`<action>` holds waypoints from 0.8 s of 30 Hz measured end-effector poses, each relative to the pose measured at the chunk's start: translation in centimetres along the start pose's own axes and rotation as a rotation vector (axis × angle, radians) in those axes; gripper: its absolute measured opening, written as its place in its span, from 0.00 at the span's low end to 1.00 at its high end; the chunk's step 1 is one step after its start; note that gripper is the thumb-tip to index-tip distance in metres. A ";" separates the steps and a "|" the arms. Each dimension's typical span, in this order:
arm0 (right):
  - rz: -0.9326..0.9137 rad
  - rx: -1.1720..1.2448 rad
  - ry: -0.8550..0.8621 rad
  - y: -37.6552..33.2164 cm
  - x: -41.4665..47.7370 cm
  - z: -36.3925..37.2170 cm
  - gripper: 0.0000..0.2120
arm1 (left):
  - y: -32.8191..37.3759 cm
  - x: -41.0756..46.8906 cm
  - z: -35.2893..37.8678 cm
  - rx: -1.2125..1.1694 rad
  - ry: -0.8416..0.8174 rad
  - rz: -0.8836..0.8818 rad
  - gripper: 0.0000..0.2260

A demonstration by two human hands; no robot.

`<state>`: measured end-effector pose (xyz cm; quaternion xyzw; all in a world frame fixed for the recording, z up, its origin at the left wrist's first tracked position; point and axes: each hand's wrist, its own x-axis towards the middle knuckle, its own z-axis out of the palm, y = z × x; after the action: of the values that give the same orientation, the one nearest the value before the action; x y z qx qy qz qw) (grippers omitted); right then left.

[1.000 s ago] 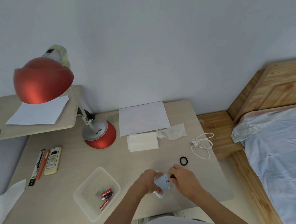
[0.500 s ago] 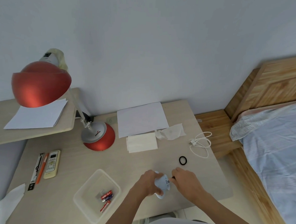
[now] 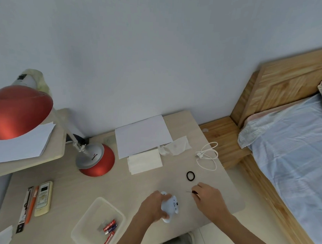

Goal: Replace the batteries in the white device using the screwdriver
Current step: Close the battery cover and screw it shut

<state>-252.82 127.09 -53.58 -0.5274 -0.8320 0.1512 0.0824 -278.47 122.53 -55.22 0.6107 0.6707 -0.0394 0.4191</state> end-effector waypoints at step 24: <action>0.446 0.190 0.017 5.9 -3.1 2.6 0.04 | -1.5 -2.4 -0.4 -0.134 0.199 0.114 0.38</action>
<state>-247.21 126.20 -57.91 -0.6892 -0.6762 0.2389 0.1034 -280.19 120.46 -54.19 0.6194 0.6743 0.0900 0.3919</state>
